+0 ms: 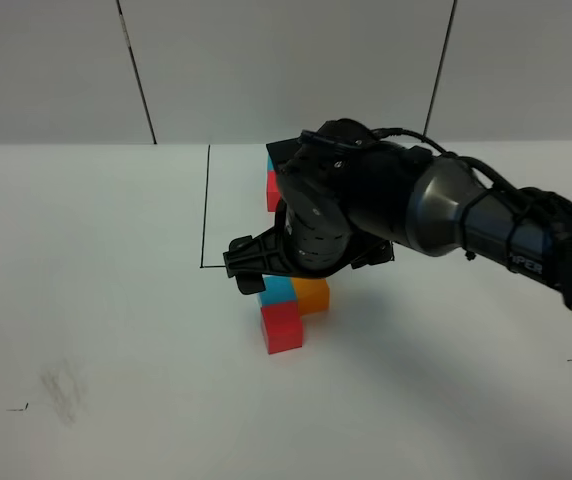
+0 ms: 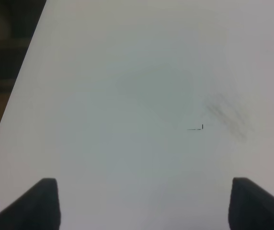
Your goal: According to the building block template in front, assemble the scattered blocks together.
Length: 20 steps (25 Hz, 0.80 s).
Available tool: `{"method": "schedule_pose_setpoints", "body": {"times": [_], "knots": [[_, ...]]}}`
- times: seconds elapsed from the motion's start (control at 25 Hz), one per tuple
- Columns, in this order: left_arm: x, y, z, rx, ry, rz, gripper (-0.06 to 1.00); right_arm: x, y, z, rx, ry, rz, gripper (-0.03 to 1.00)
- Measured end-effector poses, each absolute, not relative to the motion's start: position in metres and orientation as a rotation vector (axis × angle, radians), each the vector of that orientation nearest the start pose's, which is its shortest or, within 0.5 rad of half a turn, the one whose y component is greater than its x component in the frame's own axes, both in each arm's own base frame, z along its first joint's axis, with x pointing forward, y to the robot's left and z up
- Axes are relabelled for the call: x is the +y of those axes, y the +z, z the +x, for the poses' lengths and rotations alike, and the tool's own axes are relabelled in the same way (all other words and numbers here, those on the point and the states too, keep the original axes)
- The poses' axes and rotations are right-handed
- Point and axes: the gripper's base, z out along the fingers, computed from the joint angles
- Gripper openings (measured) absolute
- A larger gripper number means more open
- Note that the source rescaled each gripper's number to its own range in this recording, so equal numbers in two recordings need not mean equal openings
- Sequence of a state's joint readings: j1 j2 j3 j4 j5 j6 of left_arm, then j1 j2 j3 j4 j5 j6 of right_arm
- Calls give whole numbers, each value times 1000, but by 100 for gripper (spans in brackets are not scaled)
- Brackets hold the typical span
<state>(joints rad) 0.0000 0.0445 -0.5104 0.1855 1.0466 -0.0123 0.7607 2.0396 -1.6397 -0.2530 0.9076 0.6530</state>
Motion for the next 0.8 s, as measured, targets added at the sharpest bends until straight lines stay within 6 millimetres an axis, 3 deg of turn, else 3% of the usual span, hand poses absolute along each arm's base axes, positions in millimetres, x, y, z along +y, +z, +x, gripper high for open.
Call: {"method": "schedule_pose_setpoints", "body": {"times": [0.16, 0.28, 0.44, 0.6, 0.8], "knots": [[15, 283, 1, 2057, 215, -16, 58, 270, 250, 322, 2684, -90, -423, 97], [15, 283, 1, 2057, 215, -16, 58, 242, 277, 323, 2636, -275, -413, 97], [15, 283, 1, 2057, 215, -16, 58, 186, 311, 339, 2582, -415, -325, 93], [15, 283, 1, 2057, 216, -15, 58, 130, 339, 348, 2557, -478, -287, 83], [15, 283, 1, 2057, 216, -15, 58, 56, 378, 340, 2526, -514, -171, 66]]}}
